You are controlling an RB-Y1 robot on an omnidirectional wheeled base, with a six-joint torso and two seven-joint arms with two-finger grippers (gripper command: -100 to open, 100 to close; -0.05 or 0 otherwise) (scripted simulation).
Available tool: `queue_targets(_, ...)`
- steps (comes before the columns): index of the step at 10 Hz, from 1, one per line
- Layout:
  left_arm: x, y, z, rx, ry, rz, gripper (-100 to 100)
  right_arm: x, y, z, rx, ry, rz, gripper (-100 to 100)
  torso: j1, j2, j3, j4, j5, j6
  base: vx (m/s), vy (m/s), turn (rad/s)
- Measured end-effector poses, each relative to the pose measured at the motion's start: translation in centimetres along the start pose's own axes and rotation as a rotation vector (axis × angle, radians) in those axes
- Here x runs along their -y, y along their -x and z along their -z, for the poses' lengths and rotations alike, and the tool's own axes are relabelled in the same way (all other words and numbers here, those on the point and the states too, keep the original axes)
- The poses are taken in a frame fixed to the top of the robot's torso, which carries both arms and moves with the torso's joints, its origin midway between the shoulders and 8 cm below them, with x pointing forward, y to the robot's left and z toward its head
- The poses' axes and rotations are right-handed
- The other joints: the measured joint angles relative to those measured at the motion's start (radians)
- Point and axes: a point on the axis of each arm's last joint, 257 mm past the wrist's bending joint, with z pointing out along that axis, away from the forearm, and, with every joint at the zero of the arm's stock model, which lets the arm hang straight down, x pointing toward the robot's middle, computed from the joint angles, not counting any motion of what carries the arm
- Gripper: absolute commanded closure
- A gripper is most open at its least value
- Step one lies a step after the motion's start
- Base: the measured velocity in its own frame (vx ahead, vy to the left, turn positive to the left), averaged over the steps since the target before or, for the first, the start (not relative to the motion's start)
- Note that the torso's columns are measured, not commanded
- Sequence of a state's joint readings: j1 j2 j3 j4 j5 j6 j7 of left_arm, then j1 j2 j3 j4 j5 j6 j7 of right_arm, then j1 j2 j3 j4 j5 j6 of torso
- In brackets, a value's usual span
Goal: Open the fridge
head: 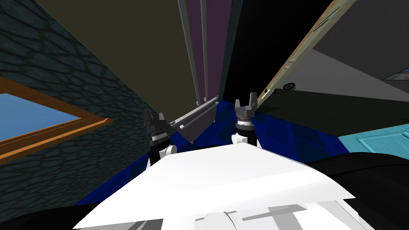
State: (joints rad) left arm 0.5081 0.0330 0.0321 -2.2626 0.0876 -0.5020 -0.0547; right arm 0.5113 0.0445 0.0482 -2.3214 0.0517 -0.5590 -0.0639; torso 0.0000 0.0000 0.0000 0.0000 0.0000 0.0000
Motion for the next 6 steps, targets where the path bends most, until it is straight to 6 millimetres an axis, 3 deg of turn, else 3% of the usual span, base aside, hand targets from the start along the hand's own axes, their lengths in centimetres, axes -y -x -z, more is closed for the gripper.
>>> queue_targets(2, 0.00, 0.00, 0.00, 0.000, 0.000, 0.000, 0, 0.00, 0.00, 0.00, 0.000, 0.000, 0.000, 0, 0.000, 0.104, -0.209, 0.105, 0.000, 0.000, 0.000, 0.000, 0.000)
queue_targets(6, 0.01, 0.00, 0.00, 0.000, 0.000, 0.000, 0, -0.01, 0.00, 0.00, 0.000, 0.000, 0.000, 0, 0.000, 0.396, -0.792, 0.396, 0.000, 0.000, 0.000, 0.000, 0.000)
